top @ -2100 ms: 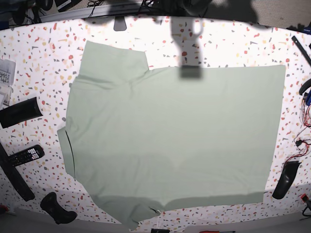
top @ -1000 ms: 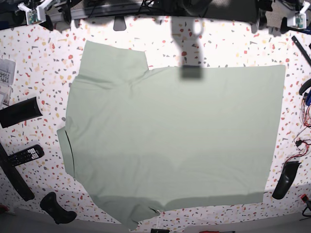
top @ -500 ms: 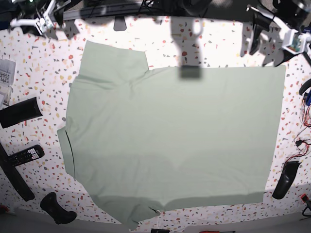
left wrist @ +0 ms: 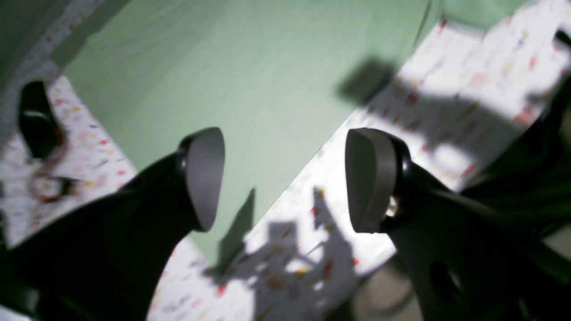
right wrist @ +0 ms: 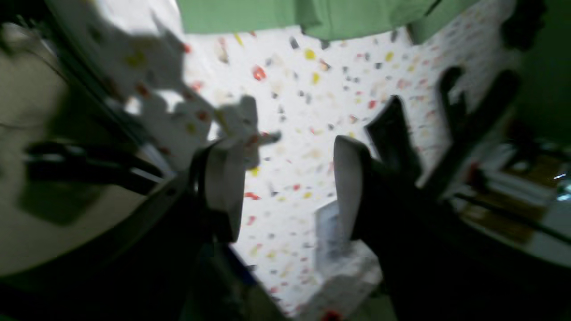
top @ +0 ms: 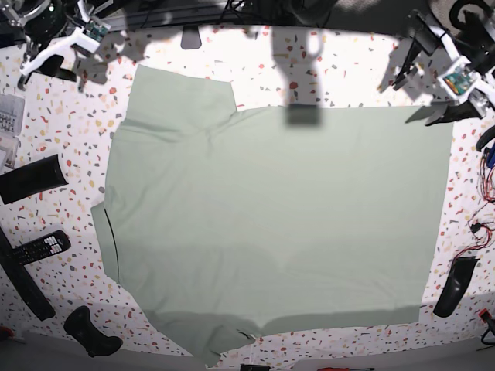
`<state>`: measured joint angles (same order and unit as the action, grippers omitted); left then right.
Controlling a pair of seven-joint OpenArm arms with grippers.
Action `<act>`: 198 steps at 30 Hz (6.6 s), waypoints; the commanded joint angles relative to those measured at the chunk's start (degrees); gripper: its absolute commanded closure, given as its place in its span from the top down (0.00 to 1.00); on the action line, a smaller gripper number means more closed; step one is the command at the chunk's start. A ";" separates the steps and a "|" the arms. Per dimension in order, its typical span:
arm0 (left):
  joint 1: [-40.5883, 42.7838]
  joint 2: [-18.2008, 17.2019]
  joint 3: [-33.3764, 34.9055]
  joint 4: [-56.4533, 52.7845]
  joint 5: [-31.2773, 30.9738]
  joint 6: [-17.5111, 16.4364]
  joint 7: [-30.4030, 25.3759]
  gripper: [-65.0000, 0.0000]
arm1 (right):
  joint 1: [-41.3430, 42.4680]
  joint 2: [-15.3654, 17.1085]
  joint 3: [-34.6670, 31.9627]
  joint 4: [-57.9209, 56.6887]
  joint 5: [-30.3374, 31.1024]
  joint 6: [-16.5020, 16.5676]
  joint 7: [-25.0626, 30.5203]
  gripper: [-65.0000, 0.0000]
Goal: Fold the T-shirt properly
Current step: 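Move the right gripper to the green shirt's shoulder corner, then lower the right gripper and pinch the shirt corner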
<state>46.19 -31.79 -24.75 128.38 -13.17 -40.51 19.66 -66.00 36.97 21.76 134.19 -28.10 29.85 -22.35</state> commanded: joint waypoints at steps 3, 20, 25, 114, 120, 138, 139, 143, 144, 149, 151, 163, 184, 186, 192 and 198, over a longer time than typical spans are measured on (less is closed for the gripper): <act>0.72 -2.82 -0.37 0.92 2.56 0.51 -1.27 0.59 | -0.52 0.39 0.42 0.81 -2.01 -0.35 0.26 0.47; -4.17 -8.81 14.84 -19.15 31.45 17.09 -21.20 0.59 | 2.86 0.48 0.39 0.81 -1.68 -2.03 0.46 0.47; -11.02 -10.54 24.35 -27.47 37.92 21.16 -20.94 0.59 | 5.95 0.50 0.39 0.81 -1.51 -2.03 0.42 0.47; -21.11 -14.91 31.65 -44.13 43.32 28.55 -25.59 0.00 | 37.73 0.35 -36.04 -32.94 -6.71 -5.27 4.13 0.00; -21.14 -14.91 31.65 -44.13 43.15 28.57 -25.55 0.00 | 37.70 0.33 -36.04 -30.80 1.64 -5.25 1.40 0.00; -21.14 -14.93 31.65 -44.13 43.17 28.57 -25.51 0.00 | 37.73 0.33 -36.04 -19.52 1.55 -10.75 -7.06 0.00; -21.14 -14.93 31.65 -44.13 43.15 28.57 -25.51 0.00 | 37.70 0.33 -36.04 -19.28 1.55 -10.75 -7.06 0.00; -21.14 -14.93 31.65 -44.13 43.17 28.57 -25.51 0.00 | 37.70 0.33 -36.04 -18.10 1.84 -10.75 -7.28 0.00; -21.16 -14.93 31.65 -44.11 43.17 28.57 -25.49 0.00 | 37.70 0.33 -36.04 -17.62 2.58 -10.75 -7.52 0.00; -21.14 -14.93 31.54 -43.71 43.17 28.68 -25.27 0.00 | 37.70 0.33 -36.04 -13.81 8.00 -10.60 -11.02 0.00; -21.14 -14.93 31.54 -43.43 43.17 28.65 -25.27 0.00 | 37.70 0.33 -36.04 -12.24 7.96 -10.58 -11.72 0.00; -21.14 -14.91 31.54 -42.45 43.15 28.61 -25.31 0.00 | 37.53 0.33 -36.04 -10.12 12.26 -3.67 -20.61 0.33; -21.16 -14.91 31.54 -42.45 43.15 28.61 -25.33 0.00 | 37.44 0.35 -36.04 -16.96 6.67 -3.65 -12.44 0.42; -21.14 -14.93 31.54 -42.45 43.15 28.61 -25.33 0.00 | 37.44 0.35 -36.04 -16.96 6.67 -3.65 -11.82 0.42; -21.14 -14.91 31.54 -42.45 43.15 28.61 -25.33 0.00 | 37.42 0.35 -36.04 -16.96 7.72 -3.63 -11.96 0.42; -21.14 -14.93 31.54 -42.45 43.15 28.61 -25.33 0.00 | 37.42 0.33 -36.04 -18.29 7.67 -1.57 -11.85 0.42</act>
<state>25.08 -45.58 7.18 85.14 30.06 -12.43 -5.15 -28.60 36.64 -14.63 115.20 -20.25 28.53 -34.89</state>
